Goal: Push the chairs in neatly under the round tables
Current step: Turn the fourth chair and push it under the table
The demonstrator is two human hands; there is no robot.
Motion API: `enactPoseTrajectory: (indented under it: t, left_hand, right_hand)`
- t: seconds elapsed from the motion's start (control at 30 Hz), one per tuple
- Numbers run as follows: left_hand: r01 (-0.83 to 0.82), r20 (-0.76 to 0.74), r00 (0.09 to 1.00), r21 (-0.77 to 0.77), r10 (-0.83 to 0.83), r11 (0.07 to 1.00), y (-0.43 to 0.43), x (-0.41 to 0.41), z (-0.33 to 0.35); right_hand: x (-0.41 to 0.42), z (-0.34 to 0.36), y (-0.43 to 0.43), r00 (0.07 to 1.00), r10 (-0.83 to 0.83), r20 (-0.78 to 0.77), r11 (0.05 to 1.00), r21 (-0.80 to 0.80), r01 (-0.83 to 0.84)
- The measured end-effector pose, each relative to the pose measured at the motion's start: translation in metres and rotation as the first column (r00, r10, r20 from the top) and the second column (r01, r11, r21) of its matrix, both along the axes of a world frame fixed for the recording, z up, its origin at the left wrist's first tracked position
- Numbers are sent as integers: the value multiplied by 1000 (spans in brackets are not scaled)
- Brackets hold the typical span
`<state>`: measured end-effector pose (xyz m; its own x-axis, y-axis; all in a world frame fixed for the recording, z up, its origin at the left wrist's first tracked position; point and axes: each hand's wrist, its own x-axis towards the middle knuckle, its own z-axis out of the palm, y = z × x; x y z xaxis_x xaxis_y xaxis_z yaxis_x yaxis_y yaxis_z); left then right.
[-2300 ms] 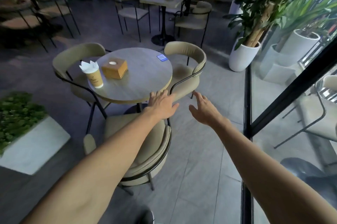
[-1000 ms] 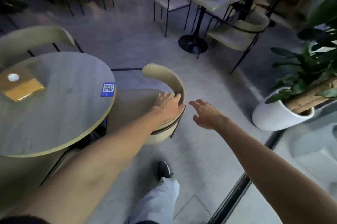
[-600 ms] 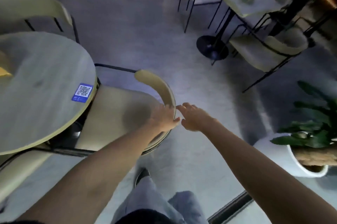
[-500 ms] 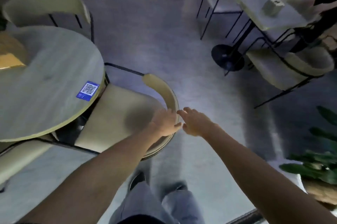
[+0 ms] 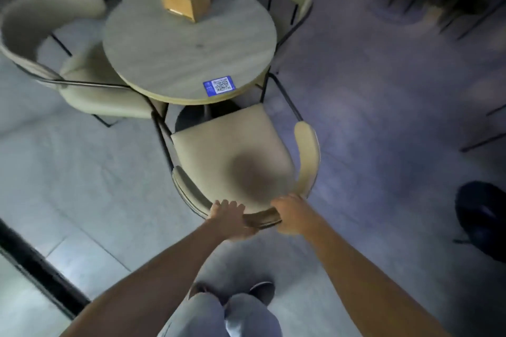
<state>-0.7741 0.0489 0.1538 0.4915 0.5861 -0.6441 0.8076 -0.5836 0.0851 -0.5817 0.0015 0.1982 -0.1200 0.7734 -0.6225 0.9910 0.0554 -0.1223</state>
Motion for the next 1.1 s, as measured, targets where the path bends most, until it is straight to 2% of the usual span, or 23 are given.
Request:
enactPoseTrajectory:
  t: [0.1,0.23,0.43,0.63,0.77,1.1]
  left_hand:
    - [6,15,1000,93,-8,996,-12,-9,-8]
    - [-65,43,997,107,61,992,-15,-5,-13]
    - [-110,38,994,158,105,981,-29,7,-14]
    - [-152,23,988,132,150,980,-34,12,-7]
    - [-157,68,986,85,151,984,-37,12,-6]
    - [-130,89,989,121,119,984,-49,13,-9]
  right_hand:
    - [0,-11,4,997,76,3,997,6,-76]
    - [5,-29,10,990,140,28,990,31,-141]
    - [12,-48,7,961,221,167,968,83,-237]
    - [18,-59,3,957,244,154,955,132,-265]
    - [19,-61,-3,958,245,152,952,147,-267]
    - [27,-66,-25,971,214,111,947,220,-233]
